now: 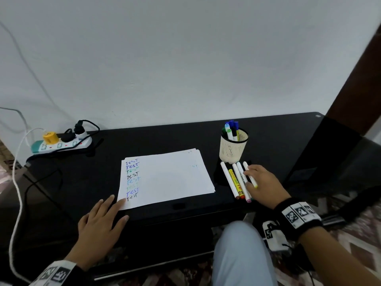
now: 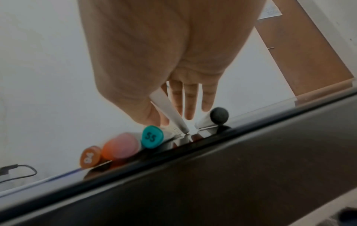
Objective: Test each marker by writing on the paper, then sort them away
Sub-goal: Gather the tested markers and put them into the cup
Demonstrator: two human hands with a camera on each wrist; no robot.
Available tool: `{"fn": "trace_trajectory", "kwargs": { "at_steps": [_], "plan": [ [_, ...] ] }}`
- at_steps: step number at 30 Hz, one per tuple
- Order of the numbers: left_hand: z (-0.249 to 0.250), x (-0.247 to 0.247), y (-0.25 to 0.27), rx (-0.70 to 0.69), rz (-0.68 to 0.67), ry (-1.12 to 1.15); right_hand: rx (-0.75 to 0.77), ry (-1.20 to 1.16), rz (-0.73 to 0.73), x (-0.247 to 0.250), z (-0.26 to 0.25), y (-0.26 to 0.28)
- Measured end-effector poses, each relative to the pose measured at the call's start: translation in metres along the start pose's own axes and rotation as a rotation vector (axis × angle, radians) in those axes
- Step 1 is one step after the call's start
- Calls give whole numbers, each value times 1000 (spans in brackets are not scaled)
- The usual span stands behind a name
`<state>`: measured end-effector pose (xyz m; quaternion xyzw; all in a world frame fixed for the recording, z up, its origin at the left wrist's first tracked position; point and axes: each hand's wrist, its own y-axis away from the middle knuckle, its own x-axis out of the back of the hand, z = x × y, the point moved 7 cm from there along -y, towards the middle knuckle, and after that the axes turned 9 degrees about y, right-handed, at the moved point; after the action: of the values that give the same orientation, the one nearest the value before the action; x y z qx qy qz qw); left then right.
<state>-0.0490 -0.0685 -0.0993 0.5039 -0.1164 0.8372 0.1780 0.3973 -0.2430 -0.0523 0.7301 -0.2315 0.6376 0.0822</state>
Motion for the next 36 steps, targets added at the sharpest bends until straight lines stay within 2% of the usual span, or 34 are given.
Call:
{"fn": "trace_trajectory", "kwargs": {
  "at_steps": [6,11,15,18,31,33,36],
  "plan": [
    [-2,-2,-1,-8,1,-15,-43,-78,-35,-4,7,9],
    [-3,-4,-1,-13,5,-26,-121,-158,34,-2,12,9],
    [-2,-4,0,-3,6,-26,-255,-144,-84,-10,6,6],
    [0,-3,0,5,1,-24,-237,-35,-155,-17,-9,1],
    [2,1,2,-8,1,1,-232,-86,-211,-19,-21,-4],
    [3,2,1,-10,-11,-6,-232,-96,-179,-10,-24,-3],
    [6,8,-7,-3,-30,3,-147,-169,15,18,-46,-7]
  ]
}}
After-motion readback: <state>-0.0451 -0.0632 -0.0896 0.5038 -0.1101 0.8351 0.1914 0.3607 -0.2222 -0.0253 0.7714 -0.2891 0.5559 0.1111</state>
